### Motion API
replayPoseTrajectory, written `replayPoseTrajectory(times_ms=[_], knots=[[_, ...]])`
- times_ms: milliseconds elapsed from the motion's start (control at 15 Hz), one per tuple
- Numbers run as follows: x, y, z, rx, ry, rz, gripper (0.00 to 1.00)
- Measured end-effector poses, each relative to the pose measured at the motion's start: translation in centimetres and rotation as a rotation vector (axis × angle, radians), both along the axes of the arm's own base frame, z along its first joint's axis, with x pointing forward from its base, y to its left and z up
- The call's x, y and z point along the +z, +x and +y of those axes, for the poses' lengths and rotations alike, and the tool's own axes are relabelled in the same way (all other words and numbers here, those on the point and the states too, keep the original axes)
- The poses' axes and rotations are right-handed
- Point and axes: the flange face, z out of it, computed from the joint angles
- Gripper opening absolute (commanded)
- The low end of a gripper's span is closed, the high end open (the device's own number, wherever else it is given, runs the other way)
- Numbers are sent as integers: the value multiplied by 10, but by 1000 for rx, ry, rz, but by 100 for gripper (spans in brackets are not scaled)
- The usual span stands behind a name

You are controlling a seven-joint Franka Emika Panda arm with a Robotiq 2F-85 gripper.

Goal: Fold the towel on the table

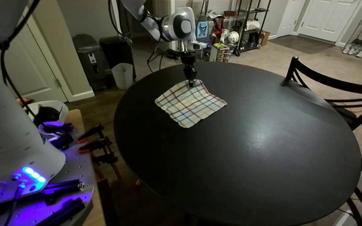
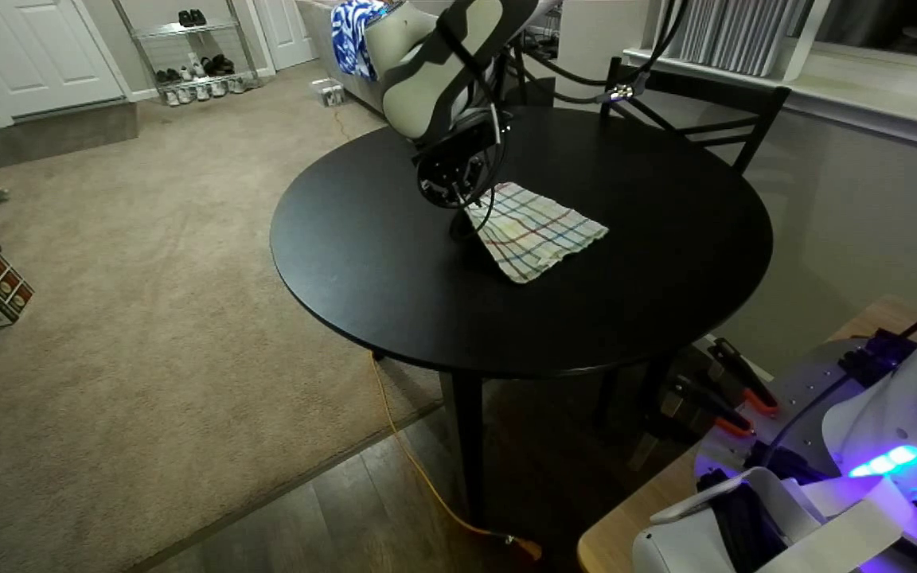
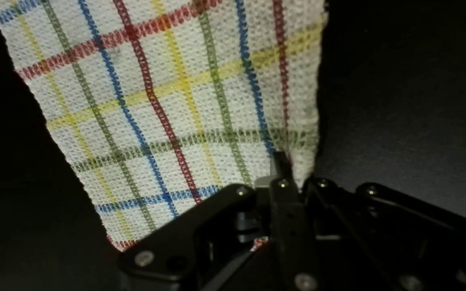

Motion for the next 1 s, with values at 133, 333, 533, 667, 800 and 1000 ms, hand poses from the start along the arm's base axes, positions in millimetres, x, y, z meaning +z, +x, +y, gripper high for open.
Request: replayPoseTrajectory(times_ms=[133,333,533,667,800,1000], knots=[[3,-2,4,20,19,9,1],[3,-4,11,47,35,25,1],[2,-9,23,74,45,46,1],[4,-12,33,86,53,63,1],[7,-15,42,105,63,89,1],[13,-15,50,122,72,124,1]])
